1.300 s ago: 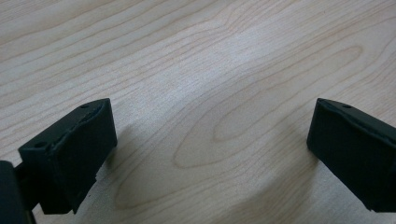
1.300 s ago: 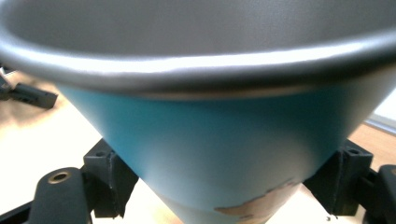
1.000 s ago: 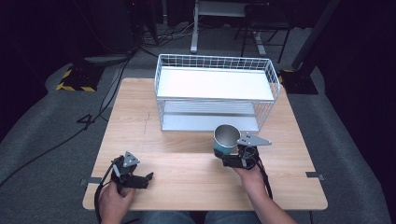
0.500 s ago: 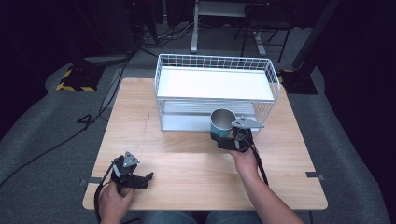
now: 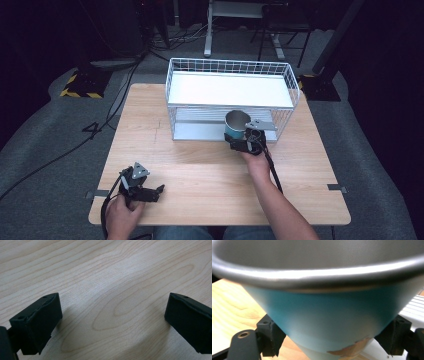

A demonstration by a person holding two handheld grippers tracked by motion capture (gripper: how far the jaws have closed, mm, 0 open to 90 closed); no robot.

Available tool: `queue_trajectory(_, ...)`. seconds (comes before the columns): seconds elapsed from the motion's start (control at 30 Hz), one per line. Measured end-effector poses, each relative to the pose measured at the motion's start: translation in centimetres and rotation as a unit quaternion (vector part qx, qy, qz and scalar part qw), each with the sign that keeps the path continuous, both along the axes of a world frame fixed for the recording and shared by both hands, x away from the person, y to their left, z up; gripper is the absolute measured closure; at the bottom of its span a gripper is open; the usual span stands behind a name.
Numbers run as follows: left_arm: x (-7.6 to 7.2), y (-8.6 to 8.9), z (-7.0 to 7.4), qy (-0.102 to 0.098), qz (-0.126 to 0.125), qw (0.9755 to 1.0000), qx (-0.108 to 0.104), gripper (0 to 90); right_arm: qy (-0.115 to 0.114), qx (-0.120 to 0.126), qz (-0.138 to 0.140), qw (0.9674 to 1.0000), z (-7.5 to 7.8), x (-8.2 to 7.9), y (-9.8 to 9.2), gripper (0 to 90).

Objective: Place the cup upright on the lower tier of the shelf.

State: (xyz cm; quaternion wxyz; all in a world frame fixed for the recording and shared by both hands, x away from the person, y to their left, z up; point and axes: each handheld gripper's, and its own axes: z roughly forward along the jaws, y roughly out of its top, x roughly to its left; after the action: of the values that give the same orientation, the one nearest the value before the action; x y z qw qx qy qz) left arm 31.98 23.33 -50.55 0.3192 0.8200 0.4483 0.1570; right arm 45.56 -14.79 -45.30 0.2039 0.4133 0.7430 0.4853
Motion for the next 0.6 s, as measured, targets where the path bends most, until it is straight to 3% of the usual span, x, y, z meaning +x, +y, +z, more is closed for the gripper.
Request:
queue_trajectory(0.17,0.2,-0.2,0.0,-0.001,-0.003,1.0000,0.000,1.4,-0.009,0.003,-0.009,0.9999,-0.3,1.3,0.5,21.5)
queue_trajectory(0.6,0.3,-0.2,0.0,-0.003,-0.006,1.0000,0.003,1.3,0.003,-0.012,-0.036,0.9993,-1.5,4.0,1.9,21.5)
